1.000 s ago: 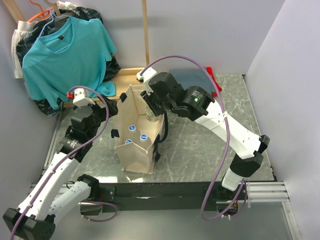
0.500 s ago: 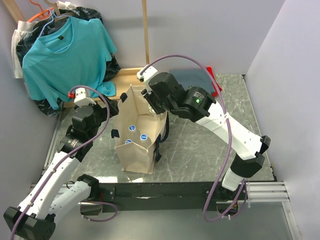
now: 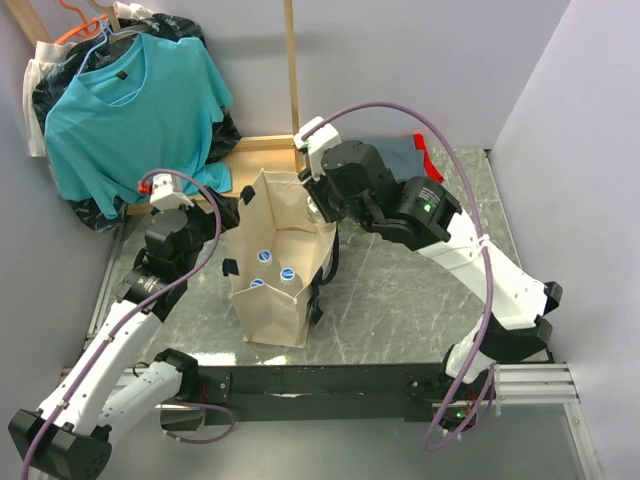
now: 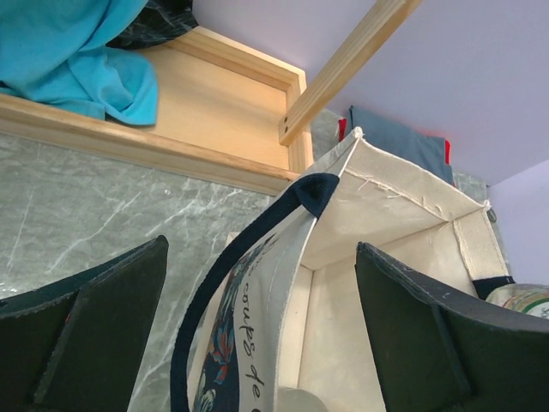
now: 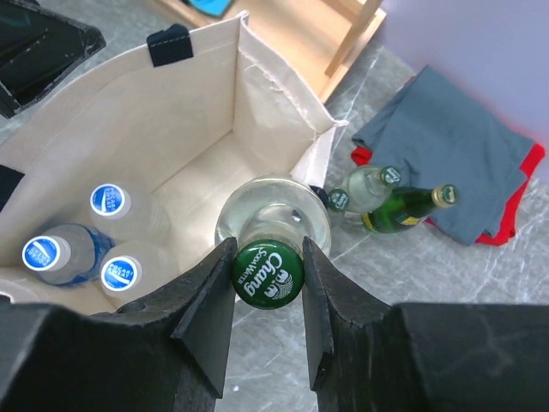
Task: Take the beverage out of the canvas bag
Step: Take out the drink from the canvas bag, then place the drink at the center of the board.
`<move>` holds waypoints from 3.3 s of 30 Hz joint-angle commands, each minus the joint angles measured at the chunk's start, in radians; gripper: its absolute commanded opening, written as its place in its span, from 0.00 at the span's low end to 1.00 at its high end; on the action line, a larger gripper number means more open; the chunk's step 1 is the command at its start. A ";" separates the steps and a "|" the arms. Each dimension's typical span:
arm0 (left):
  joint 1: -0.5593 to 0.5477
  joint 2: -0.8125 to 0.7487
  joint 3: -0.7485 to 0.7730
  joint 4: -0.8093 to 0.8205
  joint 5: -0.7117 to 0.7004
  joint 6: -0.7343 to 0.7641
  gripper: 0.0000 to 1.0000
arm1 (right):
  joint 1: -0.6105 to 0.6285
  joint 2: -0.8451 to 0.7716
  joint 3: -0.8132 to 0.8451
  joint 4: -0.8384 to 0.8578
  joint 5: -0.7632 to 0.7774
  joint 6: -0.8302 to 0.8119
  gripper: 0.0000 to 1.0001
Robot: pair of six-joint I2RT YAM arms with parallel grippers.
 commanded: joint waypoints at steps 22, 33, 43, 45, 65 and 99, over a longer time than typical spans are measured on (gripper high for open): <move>-0.004 -0.008 0.005 0.057 0.032 0.004 0.96 | -0.023 -0.202 -0.049 0.222 0.242 0.016 0.00; -0.003 -0.008 0.002 0.056 0.043 0.007 0.96 | -0.190 -0.265 -0.156 0.237 0.157 0.104 0.00; -0.003 -0.008 -0.008 0.059 0.048 -0.002 0.96 | -0.331 -0.287 -0.284 0.297 0.078 0.136 0.00; -0.003 -0.008 -0.013 0.062 0.046 0.001 0.96 | -0.341 -0.282 -0.313 0.318 0.082 0.133 0.00; -0.003 -0.015 -0.033 0.043 0.022 0.035 0.96 | -0.466 -0.172 -0.494 0.458 -0.005 0.202 0.00; -0.003 0.031 -0.022 0.036 0.017 0.038 0.96 | -0.516 -0.081 -0.744 0.777 0.019 0.260 0.00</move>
